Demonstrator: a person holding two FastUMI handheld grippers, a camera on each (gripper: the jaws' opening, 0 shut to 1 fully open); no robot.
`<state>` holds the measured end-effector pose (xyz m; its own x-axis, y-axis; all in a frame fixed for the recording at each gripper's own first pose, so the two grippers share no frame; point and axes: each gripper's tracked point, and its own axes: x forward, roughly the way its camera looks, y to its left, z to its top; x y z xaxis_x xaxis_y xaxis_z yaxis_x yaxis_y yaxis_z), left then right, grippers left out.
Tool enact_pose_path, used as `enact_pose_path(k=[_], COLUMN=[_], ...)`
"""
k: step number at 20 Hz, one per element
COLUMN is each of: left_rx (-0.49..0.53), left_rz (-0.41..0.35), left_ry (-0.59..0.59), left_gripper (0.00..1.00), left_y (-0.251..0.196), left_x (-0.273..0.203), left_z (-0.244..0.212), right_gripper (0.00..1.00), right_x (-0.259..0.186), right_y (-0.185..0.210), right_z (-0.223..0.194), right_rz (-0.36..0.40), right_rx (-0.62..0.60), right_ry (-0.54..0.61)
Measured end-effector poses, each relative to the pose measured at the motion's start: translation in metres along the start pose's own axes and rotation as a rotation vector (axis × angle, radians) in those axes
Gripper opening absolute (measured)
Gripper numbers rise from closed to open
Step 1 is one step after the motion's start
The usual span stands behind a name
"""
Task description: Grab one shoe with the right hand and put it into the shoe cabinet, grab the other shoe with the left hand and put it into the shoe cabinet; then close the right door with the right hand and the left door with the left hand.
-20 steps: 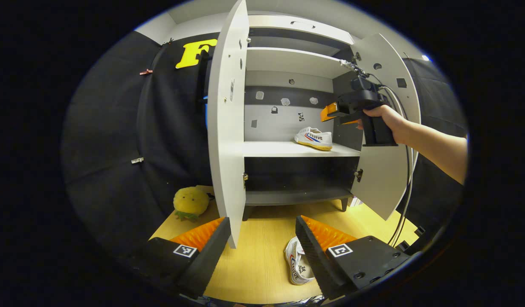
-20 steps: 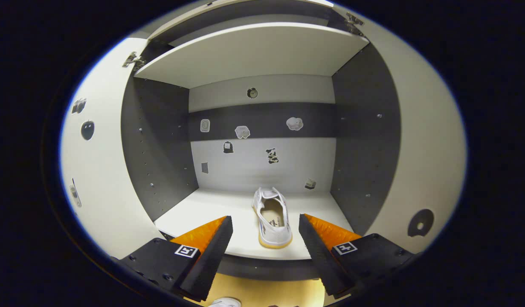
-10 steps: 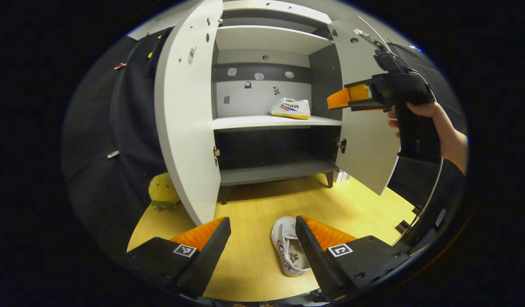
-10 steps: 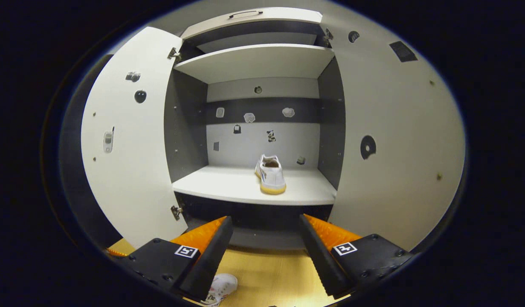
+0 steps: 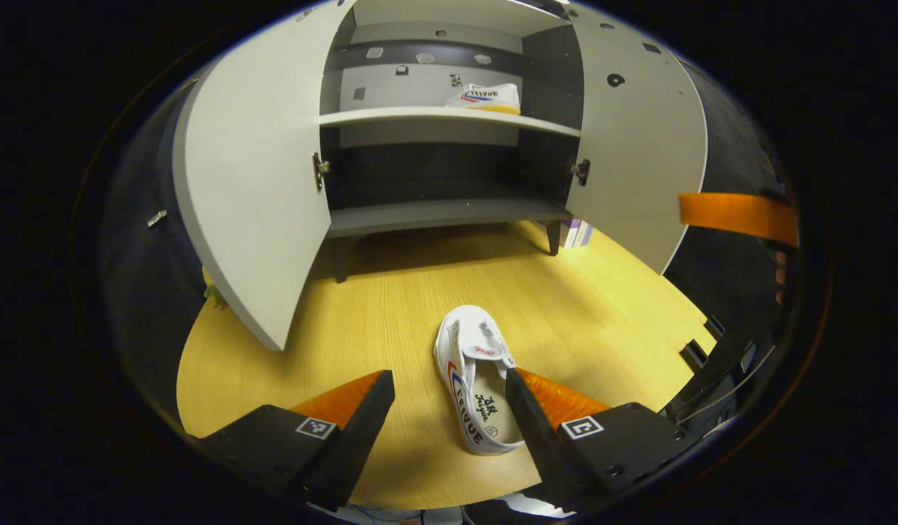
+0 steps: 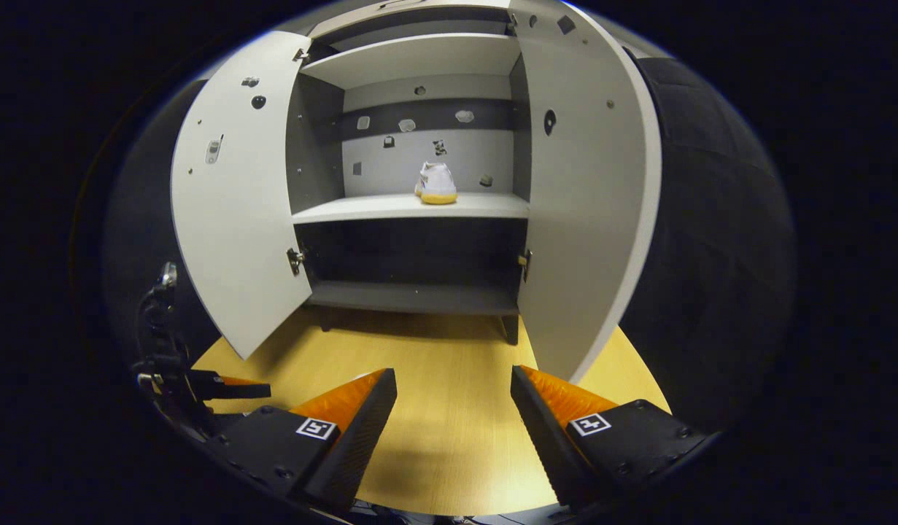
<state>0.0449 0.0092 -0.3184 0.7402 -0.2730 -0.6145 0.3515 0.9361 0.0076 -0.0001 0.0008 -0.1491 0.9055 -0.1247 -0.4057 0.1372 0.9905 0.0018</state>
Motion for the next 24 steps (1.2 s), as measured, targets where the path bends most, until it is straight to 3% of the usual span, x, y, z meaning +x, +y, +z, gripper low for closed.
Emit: enact_pose_path(k=[4,8,14,17,20,23,24], left_rx=[0.008,0.044,0.089,0.105,0.091,0.043,0.027], left_rz=[0.008,0.015,0.025,0.049,0.066,0.072,0.069], left_ry=[0.086,0.124,0.132,0.146,0.162,0.158,0.158], left_gripper=[0.96,0.93,0.63,0.41,0.31,0.1,0.07], left_y=[0.004,0.006,0.001,0.002,0.01,0.014,0.015], left_x=[0.04,0.075,0.116,0.122,0.121,0.12,0.12], left_z=[-0.021,-0.024,-0.016,-0.018,-0.021,-0.022,-0.021], right_gripper=[0.99,0.99,0.99,0.99,0.99,0.99,0.99], right_x=[-0.019,-0.033,-0.043,-0.044,-0.042,-0.037,-0.035], right_y=[-0.008,-0.019,-0.04,-0.046,-0.046,-0.042,-0.04], right_z=[-0.042,-0.052,-0.071,-0.071,-0.069,-0.069,-0.069], right_rz=[-0.021,-0.047,-0.101,-0.112,-0.108,-0.091,-0.082], right_rx=[0.035,0.046,0.088,0.1,0.095,0.09,0.087], right_ry=[0.077,0.088,0.125,0.127,0.123,0.127,0.129])
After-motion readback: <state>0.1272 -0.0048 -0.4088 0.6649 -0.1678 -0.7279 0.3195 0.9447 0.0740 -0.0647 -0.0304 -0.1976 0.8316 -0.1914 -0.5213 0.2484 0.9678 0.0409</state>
